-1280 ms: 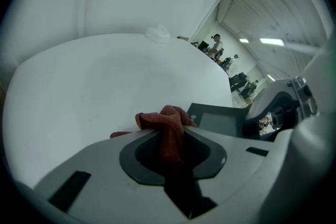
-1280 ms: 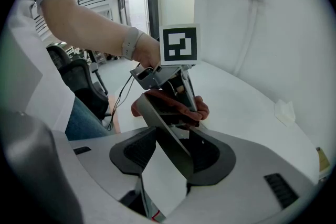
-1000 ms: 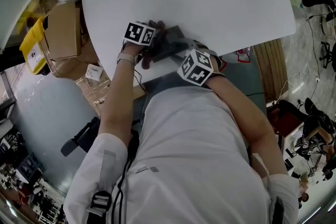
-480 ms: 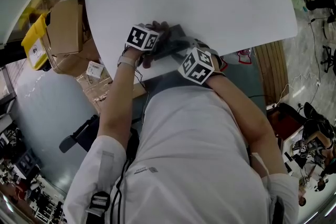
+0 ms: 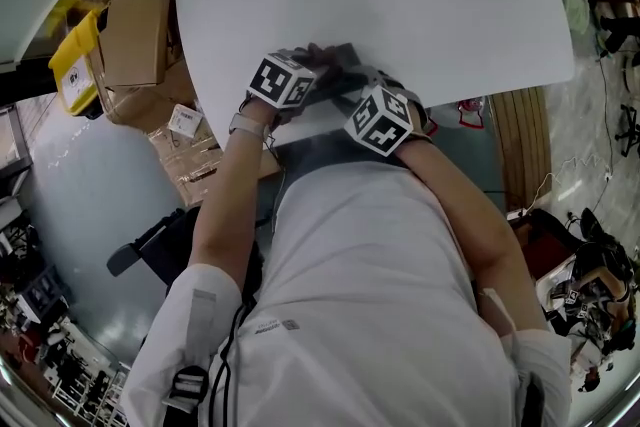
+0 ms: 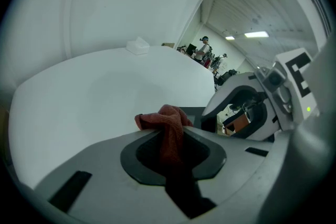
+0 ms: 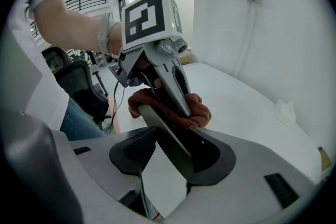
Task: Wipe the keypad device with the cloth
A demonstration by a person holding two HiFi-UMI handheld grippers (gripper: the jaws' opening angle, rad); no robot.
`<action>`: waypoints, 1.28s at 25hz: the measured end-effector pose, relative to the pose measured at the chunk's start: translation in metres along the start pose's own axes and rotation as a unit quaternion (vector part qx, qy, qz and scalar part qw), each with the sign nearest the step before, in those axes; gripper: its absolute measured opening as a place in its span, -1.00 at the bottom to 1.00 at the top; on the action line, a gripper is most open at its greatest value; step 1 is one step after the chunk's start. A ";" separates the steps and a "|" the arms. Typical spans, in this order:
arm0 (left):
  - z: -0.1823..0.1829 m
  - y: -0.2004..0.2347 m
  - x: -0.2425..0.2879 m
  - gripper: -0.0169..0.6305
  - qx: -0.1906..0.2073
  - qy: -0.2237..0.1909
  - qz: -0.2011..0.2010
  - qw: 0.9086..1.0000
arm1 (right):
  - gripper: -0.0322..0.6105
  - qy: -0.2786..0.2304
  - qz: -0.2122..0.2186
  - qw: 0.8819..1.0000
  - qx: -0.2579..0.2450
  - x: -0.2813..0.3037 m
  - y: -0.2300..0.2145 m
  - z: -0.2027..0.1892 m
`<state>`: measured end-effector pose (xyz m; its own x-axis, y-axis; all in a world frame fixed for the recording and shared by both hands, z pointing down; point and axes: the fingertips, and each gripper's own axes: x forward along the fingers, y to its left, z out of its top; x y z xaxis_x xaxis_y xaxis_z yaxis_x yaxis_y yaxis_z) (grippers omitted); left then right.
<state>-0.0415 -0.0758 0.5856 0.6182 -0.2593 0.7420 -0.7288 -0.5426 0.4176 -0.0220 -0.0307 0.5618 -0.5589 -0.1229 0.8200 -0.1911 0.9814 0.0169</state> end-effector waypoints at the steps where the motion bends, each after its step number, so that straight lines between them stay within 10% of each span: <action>1: 0.000 -0.004 -0.002 -0.74 0.003 -0.001 -0.001 1.000 | -0.32 -0.001 0.000 1.000 0.000 0.000 0.000 0.000; 32: 0.013 -0.041 -0.003 -0.73 0.022 0.011 -0.001 1.000 | -0.33 0.025 -0.061 0.997 -0.035 -0.021 -0.019 -0.033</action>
<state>-0.0097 -0.0627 0.5591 0.6127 -0.2408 0.7527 -0.7137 -0.5777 0.3961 0.0203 -0.0421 0.5631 -0.4944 -0.2366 0.8364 -0.1972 0.9677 0.1572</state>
